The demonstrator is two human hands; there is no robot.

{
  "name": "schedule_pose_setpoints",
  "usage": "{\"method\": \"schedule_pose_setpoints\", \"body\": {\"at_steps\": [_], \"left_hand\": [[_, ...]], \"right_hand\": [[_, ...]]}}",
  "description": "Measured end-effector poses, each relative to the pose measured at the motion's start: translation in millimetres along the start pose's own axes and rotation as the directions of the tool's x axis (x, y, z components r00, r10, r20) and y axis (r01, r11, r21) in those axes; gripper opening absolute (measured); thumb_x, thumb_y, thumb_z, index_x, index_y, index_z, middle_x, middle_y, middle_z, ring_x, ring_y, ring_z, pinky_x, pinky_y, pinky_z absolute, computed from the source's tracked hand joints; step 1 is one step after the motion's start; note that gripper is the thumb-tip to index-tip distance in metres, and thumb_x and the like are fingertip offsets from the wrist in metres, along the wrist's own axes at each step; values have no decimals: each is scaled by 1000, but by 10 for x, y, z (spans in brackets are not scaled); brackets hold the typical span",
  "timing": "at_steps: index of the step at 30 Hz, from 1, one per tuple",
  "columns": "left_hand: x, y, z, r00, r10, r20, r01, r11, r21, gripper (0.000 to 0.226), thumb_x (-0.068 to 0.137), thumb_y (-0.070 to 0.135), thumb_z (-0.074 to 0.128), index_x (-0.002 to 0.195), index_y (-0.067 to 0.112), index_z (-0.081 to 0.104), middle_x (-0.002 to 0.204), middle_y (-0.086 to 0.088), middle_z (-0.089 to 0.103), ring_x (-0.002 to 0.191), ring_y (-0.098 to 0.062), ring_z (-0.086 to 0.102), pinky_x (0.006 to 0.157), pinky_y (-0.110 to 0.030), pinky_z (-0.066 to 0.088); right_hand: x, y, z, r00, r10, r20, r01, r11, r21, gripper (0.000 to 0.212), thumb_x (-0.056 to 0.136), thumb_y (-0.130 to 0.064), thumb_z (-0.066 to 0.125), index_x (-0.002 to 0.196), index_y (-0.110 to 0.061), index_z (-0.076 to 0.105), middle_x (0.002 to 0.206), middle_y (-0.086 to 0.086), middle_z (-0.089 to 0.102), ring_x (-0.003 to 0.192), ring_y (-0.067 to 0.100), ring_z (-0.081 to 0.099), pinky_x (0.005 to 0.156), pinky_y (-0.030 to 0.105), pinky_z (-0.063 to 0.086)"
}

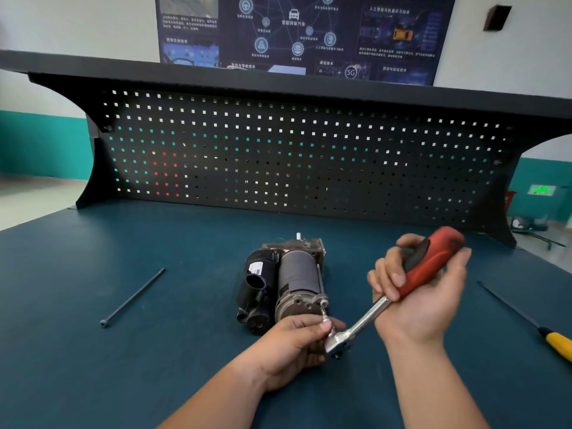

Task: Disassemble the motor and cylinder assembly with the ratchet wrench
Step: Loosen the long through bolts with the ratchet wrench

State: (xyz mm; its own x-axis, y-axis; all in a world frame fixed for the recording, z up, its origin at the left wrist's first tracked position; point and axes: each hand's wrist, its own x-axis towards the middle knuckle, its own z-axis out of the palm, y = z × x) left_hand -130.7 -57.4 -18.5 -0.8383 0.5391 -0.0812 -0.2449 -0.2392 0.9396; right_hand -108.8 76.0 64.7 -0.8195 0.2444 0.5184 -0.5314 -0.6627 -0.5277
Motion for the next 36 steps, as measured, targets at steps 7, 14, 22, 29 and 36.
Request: {"method": "schedule_pose_setpoints", "body": {"at_steps": [7, 14, 22, 29, 36], "left_hand": [[7, -15, 7, 998, 8, 61, -11, 999, 45, 20, 72, 29, 63, 83, 21, 79, 73, 4, 70, 65, -4, 62, 63, -18, 46], [1, -7, -19, 995, 13, 96, -25, 992, 122, 22, 81, 24, 68, 99, 10, 69, 83, 0, 72, 71, -9, 66, 63, -17, 48], [14, -46, -9, 994, 26, 104, -54, 960, 276, 23, 77, 24, 62, 95, 13, 69, 83, 1, 73, 74, -8, 65, 64, -17, 46], [41, -66, -49, 994, 38, 105, -65, 961, 267, 24, 74, 21, 64, 95, 10, 70, 83, -4, 72, 74, -11, 65, 64, -19, 47], [50, -90, -78, 993, 48, 111, -78, 955, 286, 26, 73, 19, 65, 96, 6, 70, 83, -7, 72, 74, -12, 65, 64, -20, 48]], "right_hand": [[30, -48, 9, 999, 48, -25, -49, 999, -12, 54, 78, -65, 32, 63, -24, 64, 43, -9, 36, 32, 3, 28, 36, 14, 23], [154, -299, -210, 1000, 10, -16, -11, 994, -112, 51, 78, -66, 37, 65, -25, 64, 44, -9, 37, 32, 3, 27, 34, 13, 23], [237, -68, -572, 985, -83, 153, 173, 386, -906, 21, 73, -29, 80, 72, -35, 60, 54, -13, 44, 50, 2, 37, 49, 14, 32], [376, 19, -830, 998, 28, -50, -49, -38, -998, 23, 79, -44, 70, 71, -28, 55, 58, -8, 54, 56, 10, 49, 51, 29, 36], [365, 227, -1085, 965, 190, -181, -133, -241, -961, 34, 76, -54, 70, 78, -30, 46, 83, -10, 55, 81, 16, 53, 60, 29, 34]]}}
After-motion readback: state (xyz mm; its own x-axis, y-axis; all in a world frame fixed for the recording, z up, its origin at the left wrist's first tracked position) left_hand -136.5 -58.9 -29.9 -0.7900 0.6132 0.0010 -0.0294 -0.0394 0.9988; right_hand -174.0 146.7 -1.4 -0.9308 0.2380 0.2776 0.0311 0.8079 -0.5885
